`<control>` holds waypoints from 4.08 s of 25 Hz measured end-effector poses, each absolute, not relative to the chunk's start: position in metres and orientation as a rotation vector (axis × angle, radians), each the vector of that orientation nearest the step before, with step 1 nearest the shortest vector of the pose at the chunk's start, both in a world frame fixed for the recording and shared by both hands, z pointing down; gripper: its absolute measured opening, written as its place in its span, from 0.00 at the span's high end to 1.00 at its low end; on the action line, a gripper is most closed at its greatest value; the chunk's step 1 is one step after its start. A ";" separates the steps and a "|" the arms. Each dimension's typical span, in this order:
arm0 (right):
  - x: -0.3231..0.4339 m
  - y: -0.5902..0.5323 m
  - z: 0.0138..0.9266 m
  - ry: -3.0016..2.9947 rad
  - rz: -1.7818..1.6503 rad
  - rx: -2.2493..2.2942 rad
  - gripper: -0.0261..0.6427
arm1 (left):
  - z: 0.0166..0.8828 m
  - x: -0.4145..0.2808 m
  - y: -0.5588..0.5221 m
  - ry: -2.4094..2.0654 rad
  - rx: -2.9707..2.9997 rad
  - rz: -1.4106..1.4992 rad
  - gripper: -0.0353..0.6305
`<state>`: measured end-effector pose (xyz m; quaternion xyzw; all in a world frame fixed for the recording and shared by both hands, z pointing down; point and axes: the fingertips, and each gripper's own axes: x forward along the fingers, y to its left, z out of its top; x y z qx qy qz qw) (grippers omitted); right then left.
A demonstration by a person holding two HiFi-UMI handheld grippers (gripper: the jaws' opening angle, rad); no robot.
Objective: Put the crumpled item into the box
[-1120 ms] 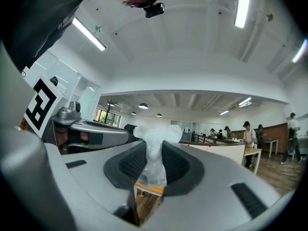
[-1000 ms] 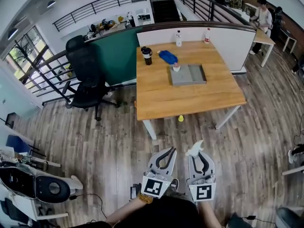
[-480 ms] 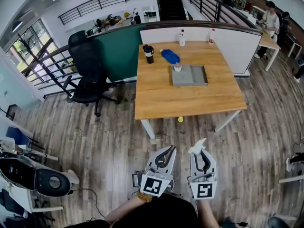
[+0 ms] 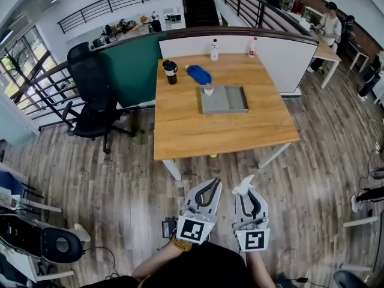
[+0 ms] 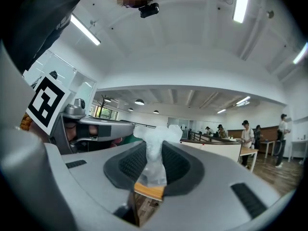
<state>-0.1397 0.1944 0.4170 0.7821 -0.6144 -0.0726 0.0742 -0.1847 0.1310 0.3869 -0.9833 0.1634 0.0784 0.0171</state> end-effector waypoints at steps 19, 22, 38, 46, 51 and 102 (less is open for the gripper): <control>-0.075 0.096 0.405 -1.771 -0.167 2.314 0.82 | 0.371 -0.122 0.032 0.451 -3.084 0.269 0.89; -0.068 0.076 0.405 -1.767 -0.166 2.298 0.82 | 0.372 -0.114 0.011 0.455 -3.094 0.283 0.89; -0.022 -0.017 0.397 -1.724 -0.189 2.273 0.82 | 0.379 -0.059 -0.079 0.430 -3.150 0.310 0.89; 0.004 -0.046 0.392 -1.679 -0.223 2.330 0.82 | 0.375 -0.027 -0.105 0.342 -3.132 0.327 0.89; 0.021 -0.055 0.399 -1.672 -0.190 2.350 0.82 | 0.387 -0.013 -0.114 0.362 -3.138 0.277 0.89; 0.312 -0.063 0.448 -2.228 -0.098 2.099 0.82 | 0.435 0.232 -0.084 0.971 -2.923 -0.042 0.89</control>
